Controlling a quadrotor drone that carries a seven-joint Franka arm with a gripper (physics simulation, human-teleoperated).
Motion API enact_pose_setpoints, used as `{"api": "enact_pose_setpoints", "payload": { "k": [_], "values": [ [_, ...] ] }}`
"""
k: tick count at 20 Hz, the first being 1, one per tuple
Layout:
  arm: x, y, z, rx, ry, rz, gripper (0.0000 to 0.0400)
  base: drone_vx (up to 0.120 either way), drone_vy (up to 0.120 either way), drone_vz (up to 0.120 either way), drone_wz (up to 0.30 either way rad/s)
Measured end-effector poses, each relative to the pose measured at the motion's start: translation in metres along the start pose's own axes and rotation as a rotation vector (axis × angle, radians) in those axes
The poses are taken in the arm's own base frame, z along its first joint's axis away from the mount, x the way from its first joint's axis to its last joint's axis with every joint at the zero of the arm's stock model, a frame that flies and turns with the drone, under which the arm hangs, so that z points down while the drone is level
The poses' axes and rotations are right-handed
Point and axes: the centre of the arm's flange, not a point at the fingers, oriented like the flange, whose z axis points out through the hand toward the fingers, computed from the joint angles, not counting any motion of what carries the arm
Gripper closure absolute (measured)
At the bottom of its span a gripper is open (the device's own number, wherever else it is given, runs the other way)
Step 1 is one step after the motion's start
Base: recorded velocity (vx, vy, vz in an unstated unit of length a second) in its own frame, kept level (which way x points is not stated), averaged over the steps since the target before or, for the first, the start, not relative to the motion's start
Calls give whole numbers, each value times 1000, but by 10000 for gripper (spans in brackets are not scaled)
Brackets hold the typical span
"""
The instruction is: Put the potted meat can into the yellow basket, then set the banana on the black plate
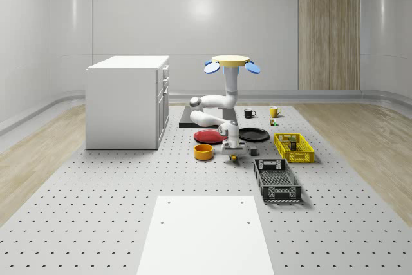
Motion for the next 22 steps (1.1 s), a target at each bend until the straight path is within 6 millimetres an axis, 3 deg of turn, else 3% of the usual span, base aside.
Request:
{"api": "enact_pose_setpoints", "payload": {
  "k": [6,13,17,22],
  "values": [
    [0,0,-12,-1,3,-22,211,0,0,0,0],
    [0,0,-37,-2,4,-24,211,-6,6,120,0],
    [0,0,-43,-2,4,-23,211,-120,120,120,0],
    [0,0,-46,-2,4,-23,211,-120,120,0,0]
  ]
}}
